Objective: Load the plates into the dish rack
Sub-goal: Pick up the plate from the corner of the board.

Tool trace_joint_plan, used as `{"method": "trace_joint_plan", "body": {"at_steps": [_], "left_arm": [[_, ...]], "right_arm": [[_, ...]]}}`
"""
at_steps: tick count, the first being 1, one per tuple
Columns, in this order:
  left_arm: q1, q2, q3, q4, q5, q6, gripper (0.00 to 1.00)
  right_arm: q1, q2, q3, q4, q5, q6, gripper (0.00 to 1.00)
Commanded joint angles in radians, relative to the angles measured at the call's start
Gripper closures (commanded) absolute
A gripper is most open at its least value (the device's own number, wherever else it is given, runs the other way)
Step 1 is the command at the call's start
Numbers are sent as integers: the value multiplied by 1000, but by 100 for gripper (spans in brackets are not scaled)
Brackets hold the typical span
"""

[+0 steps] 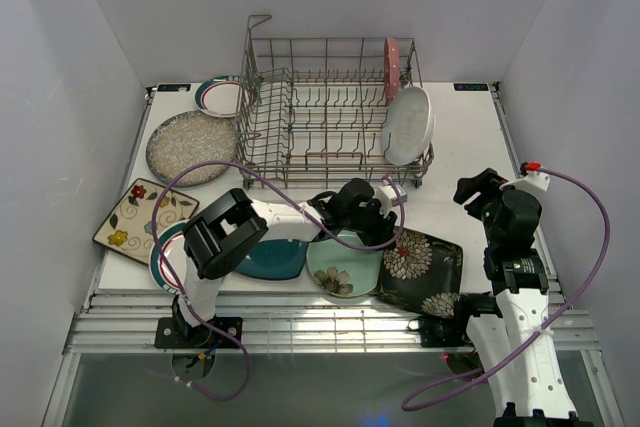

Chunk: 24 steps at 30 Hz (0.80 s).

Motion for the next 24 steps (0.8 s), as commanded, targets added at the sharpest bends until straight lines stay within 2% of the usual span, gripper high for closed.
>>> {"method": "trace_joint_plan", "body": {"at_steps": [1,4,9,14,20,24], "left_arm": [[-3,-3,41,-4,24,-9,64],[-4,-15,41,-4,33,-15,75],[-3,-43,41,-6,46,-29,84],[-3,-72,37,-7,41,-34,99],[-4,-98,43,-19,50,-54,100],[-4,-125,79,-96,49,-54,100]], "right_arm": [[-3,-13,1,23,16,-3,30],[-3,-14,1,23,15,-1,30],[-4,-13,1,22,16,0,30],[-4,-13,1,23,16,-1,30],[-4,-20,1,19,18,-3,30],[-4,-30,4,11,10,-16,30]]}}
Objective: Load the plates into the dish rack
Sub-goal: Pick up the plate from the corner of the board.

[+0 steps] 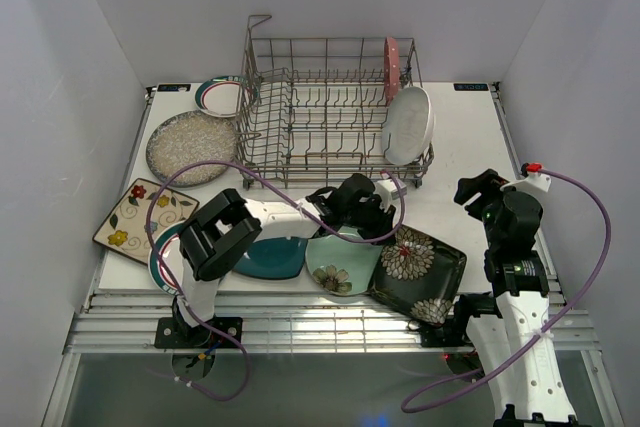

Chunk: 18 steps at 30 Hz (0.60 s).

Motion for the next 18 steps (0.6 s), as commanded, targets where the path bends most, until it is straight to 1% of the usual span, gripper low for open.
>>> {"method": "trace_joint_plan", "body": {"at_steps": [1,7,11,18], "left_arm": [[-7,-106,65,-61,39,25,100],[-5,-171,70,-112,18,55,100],[-5,-208,73,-134,22,59,100],[3,-250,76,-186,-41,98,100]], "right_arm": [[-4,-20,4,15,-8,-29,31],[-4,-45,-6,40,-75,-54,31],[-3,-62,-8,43,-81,-56,31],[-4,-88,-16,61,-137,-69,31]]}}
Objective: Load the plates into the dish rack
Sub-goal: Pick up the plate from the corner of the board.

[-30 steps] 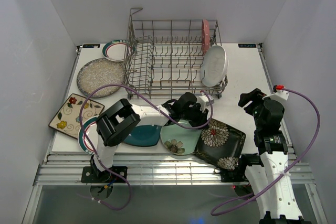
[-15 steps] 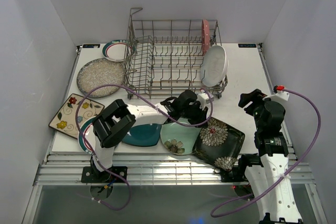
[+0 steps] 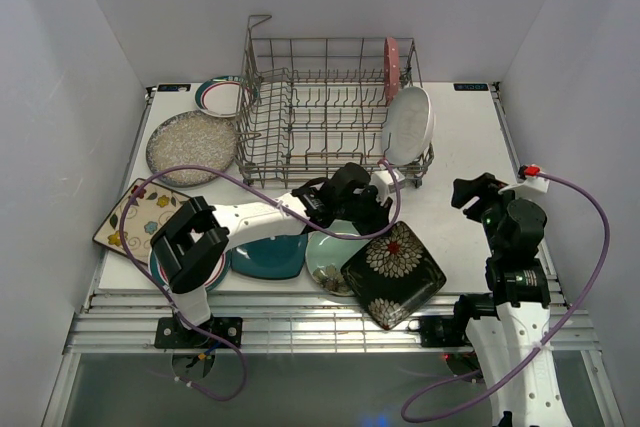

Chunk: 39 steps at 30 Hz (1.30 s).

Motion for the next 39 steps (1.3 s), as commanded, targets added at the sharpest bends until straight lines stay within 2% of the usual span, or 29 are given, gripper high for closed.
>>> {"method": "trace_joint_plan", "body": {"at_steps": [1,12,15,21,30,39], "left_arm": [[4,-82,43,-4,-11,34,100],[9,-41,94,-79,15,40,100],[15,-45,118,-110,18,49,100],[55,-76,138,-151,27,63,100],[138,-140,143,-202,76,83,100],[176,-203,152,-246,136,96,100]], "right_arm": [[-4,-27,-15,61,-49,-27,31],[-4,-36,-18,68,-72,-30,31],[-3,-40,-25,91,-153,-56,31],[-3,-63,-66,222,-471,-91,31],[-4,-14,-91,340,-672,-104,31],[-4,16,-110,410,-779,-92,31]]}}
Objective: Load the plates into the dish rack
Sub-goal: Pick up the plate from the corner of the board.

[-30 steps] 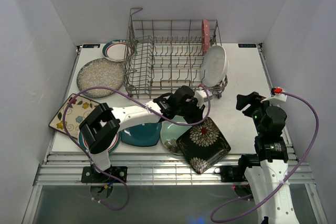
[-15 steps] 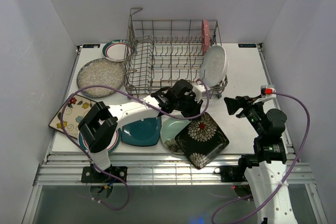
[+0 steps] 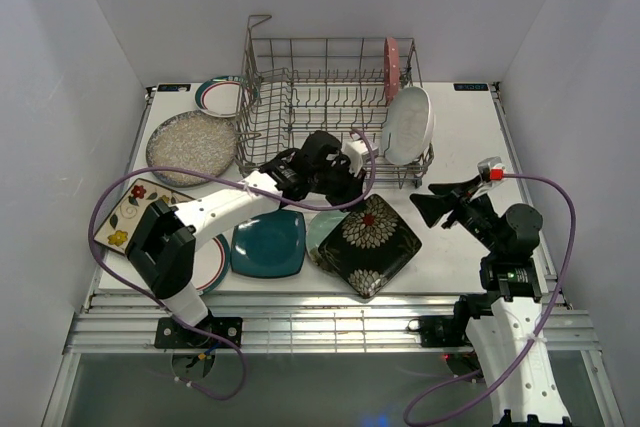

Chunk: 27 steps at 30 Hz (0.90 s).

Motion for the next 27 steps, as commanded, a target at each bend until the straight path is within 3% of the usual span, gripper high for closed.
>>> {"method": "trace_joint_plan", "body": {"at_steps": [1,11,19,27], "left_arm": [[13,-98,76,22,86,-2,100],[40,-141,105,-23,136,15,100],[57,-188,122,-47,137,31,100],[76,-239,125,-36,131,24,100]], "right_arm": [[-3,11,-4,106,-100,-1,31],[-3,130,-50,301,-260,48,29],[5,175,-63,358,-288,51,29],[116,241,-43,367,-291,32,27]]}}
